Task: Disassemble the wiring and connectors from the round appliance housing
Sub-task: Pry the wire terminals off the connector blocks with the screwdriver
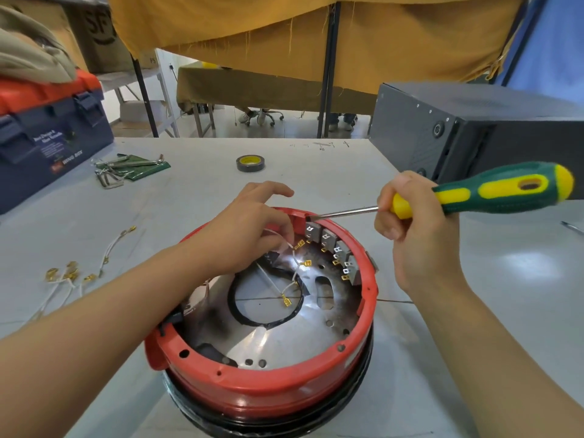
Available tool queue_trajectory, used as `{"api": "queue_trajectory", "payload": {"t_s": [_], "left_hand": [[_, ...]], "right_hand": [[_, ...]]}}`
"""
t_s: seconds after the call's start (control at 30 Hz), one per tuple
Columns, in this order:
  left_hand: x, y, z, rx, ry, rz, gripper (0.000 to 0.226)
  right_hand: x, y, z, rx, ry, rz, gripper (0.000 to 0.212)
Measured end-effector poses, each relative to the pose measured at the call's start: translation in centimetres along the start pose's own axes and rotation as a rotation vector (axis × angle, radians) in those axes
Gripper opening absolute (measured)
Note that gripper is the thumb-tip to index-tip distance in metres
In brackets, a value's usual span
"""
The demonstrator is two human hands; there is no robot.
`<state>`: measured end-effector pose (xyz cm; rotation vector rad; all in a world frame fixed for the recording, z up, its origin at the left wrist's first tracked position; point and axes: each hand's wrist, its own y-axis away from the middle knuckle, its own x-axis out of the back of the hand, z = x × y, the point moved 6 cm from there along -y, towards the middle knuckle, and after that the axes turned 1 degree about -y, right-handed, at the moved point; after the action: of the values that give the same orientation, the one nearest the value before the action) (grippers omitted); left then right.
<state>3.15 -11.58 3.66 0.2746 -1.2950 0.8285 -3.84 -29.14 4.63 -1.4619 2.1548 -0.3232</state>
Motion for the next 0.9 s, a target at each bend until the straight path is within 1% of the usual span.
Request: {"api": "queue_trajectory", "payload": {"t_s": [0.17,0.23,0.33,0.4,0.5,0.7,0.8,0.9], "left_hand": [[1.3,0.4,0.5,-0.001,0.039,-0.009,0.005],[1.5,0.6,0.9,-0.036,0.024,-0.04,0.001],[1.4,0.9,1.4,-0.123,-0.054,-0.127,0.006],[1.7,1.3,1.5,-0.174,-0.082,-0.134,0.007],[2.5,1.8,1.3,-0.197,-0.066,-0.069,0.007],[3.9,2.5,-0.6,-0.041,0.15,0.105,0.007],[4.7,2.8,-1.3,0.026,0.233,0.23,0.008],[5.7,3.1,-1.7,0.068,0.308,0.347,0.009]], "right_hand": [[0.4,-0.1,0.5,0.003,0.055,0.029,0.025],[0.2,-0.1,0.7,-0.003,0.1,0.006,0.026],[-0.3,0.1,1.0,-0.016,0.136,-0.057,0.019],[-0.5,0.2,1.3,-0.023,0.135,-0.101,0.015],[-0.5,0.2,1.5,-0.028,0.124,-0.138,0.013],[-0.6,0.1,1.8,-0.066,0.06,-0.202,0.015],[-1.0,0.3,1.8,-0.071,0.123,-0.226,0.019],[-1.8,0.3,1.4,-0.082,0.184,-0.265,0.017]]}}
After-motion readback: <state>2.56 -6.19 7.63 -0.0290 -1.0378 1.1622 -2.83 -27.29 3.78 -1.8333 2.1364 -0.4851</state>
